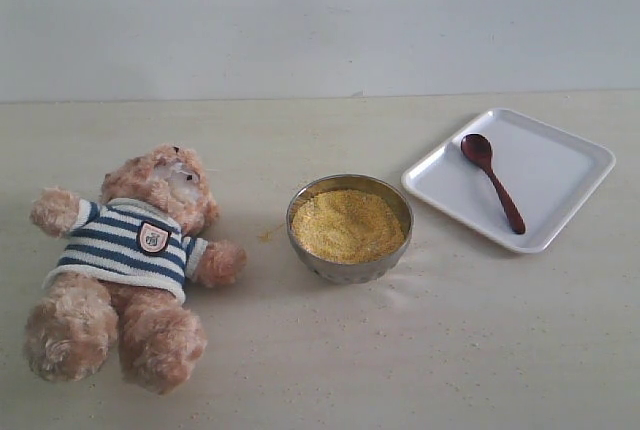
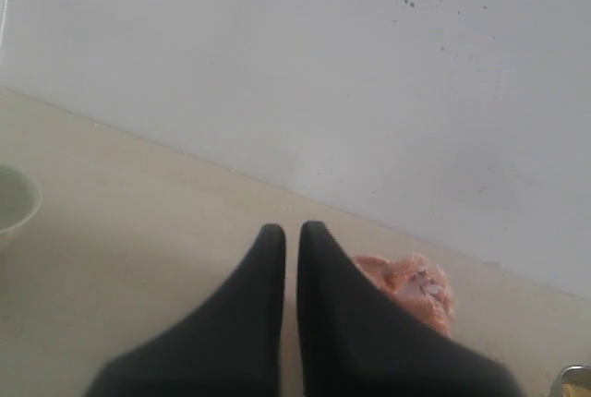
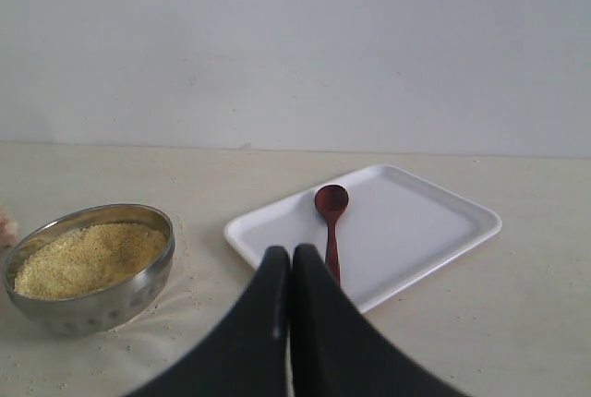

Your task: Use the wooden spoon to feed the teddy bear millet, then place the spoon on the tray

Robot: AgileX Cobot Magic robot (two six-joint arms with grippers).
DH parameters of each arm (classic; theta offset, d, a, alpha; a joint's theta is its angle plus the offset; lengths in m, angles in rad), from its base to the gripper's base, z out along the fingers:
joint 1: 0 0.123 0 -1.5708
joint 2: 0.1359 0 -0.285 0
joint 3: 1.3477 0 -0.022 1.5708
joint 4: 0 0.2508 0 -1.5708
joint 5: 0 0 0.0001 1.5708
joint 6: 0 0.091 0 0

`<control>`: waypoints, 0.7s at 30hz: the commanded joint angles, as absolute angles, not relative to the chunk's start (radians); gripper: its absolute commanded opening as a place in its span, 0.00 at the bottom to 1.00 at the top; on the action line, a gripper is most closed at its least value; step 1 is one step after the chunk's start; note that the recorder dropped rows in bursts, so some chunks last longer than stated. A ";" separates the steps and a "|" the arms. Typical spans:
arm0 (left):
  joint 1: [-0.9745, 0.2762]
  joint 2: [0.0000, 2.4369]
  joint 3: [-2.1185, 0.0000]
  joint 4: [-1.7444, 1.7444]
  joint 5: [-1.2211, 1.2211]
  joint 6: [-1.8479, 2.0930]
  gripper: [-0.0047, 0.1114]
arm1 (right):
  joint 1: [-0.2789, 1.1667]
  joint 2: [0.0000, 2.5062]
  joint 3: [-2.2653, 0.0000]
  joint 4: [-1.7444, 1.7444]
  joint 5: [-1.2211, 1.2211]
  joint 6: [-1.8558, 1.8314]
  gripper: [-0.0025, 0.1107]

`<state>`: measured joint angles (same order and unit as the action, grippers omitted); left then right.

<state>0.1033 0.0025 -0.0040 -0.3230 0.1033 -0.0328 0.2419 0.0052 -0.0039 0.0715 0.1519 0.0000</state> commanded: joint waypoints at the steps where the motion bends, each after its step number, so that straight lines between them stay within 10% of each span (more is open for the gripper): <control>1: 0.096 0.000 0.000 -0.325 0.105 -0.026 0.08 | 0.239 0.000 0.000 0.074 0.145 -0.009 0.02; 21: 0.096 0.000 0.000 -0.313 0.109 -0.010 0.08 | 0.239 0.000 0.000 0.074 0.133 0.000 0.02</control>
<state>0.1033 0.0025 -0.0040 -0.3230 0.1033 -0.0328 0.2419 0.0052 -0.0039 0.0715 0.1519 0.0000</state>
